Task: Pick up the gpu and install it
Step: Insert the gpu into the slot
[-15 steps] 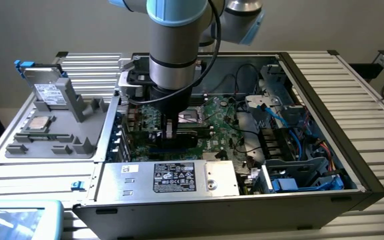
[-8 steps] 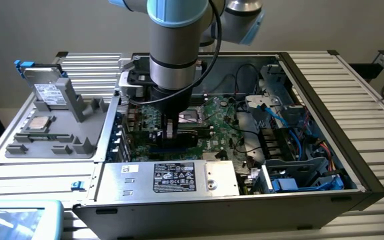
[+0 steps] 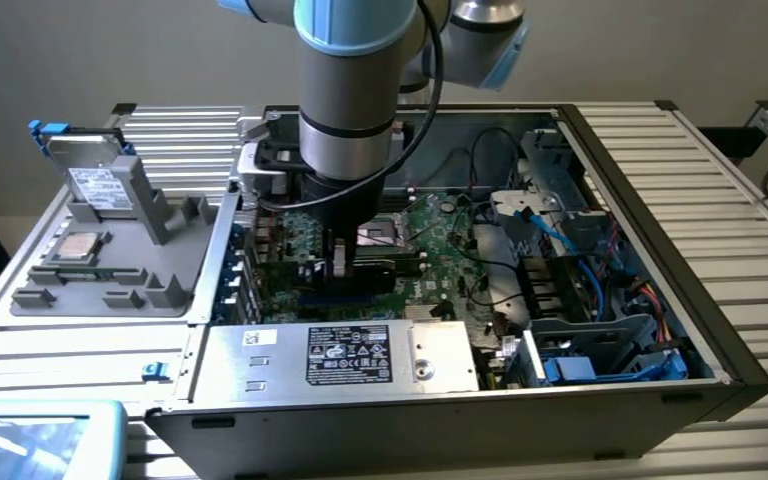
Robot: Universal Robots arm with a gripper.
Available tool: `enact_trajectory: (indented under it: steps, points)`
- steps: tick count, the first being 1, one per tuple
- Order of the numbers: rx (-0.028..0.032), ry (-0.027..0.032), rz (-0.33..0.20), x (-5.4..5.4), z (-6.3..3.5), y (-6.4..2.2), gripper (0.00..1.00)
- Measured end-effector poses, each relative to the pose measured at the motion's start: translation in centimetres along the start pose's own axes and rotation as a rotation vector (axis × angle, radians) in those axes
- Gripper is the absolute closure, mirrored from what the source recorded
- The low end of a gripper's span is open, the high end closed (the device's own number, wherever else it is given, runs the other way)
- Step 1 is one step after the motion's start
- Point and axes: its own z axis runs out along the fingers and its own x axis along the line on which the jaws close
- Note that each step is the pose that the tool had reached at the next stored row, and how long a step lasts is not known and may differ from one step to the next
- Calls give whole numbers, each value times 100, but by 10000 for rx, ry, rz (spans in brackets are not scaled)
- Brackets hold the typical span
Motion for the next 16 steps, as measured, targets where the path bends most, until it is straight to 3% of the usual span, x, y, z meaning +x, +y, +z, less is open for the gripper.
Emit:
enact_trajectory:
  steps: [16]
  points:
    - [-18,-17,109,57,2,-4,71]
